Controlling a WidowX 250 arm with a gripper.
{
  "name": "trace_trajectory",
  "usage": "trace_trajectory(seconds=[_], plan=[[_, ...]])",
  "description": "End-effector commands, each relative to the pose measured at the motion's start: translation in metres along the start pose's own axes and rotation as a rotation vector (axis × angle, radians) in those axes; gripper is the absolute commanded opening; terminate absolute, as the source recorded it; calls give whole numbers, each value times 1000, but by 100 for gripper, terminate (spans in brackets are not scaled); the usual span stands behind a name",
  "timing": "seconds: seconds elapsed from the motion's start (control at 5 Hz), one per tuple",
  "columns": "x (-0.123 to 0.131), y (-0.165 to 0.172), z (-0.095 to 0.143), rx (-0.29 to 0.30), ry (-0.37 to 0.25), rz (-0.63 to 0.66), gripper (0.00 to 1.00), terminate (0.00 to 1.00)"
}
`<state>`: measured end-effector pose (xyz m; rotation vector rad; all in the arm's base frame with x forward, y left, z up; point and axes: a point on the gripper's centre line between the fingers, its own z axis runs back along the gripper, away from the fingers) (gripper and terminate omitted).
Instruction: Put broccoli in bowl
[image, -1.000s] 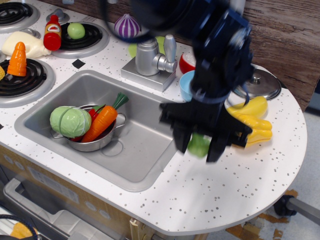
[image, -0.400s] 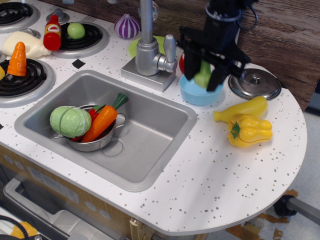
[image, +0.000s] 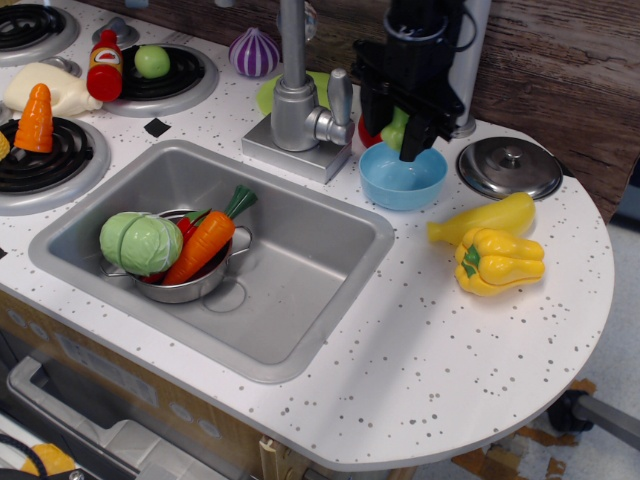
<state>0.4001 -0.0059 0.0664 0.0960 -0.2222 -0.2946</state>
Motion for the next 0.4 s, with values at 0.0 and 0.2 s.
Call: trace_trajectory(seconds=[0.0, 0.2], plan=[[13, 11, 15, -1, -75, -25, 100, 0], [13, 11, 15, -1, -75, -25, 100, 100]])
